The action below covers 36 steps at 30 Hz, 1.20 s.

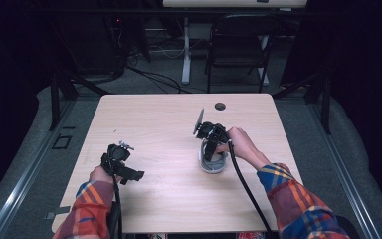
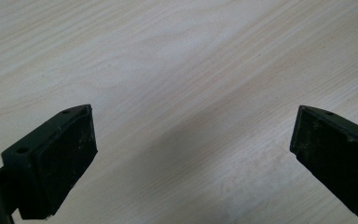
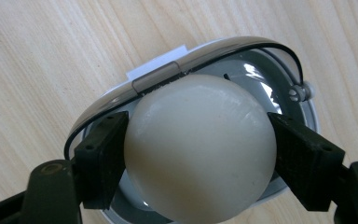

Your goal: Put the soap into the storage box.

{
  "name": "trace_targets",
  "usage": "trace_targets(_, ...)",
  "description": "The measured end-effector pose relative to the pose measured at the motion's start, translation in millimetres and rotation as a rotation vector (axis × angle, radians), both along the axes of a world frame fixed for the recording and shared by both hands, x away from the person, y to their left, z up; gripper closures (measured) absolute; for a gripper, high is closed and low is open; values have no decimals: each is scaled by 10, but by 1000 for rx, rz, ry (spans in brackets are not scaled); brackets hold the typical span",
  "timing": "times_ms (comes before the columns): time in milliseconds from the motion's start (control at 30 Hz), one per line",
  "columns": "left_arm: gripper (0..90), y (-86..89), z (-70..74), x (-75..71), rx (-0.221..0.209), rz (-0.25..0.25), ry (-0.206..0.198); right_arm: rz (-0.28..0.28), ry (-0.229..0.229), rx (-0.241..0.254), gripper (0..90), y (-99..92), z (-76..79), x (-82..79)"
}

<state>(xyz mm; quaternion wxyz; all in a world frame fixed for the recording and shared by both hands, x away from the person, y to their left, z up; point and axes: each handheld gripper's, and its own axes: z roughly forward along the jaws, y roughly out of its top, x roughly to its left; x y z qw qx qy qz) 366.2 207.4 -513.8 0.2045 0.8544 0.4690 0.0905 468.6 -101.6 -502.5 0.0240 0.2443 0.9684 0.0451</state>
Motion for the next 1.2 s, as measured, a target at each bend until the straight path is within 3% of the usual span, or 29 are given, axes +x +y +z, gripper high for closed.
trace_targets(500,2,-7,-3,3,3,-2,2,-8,-36,64,173,-154,174,-72)
trace_targets(600,2,-8,-4,7,5,-1,6,-11,-57,103,145,-233,269,-120)
trace_targets(900,1,-13,-6,7,6,0,0,-15,-92,135,94,-446,448,-234)
trace_targets(1200,1,-13,-2,5,9,2,-1,-18,-130,115,19,-639,518,-363)
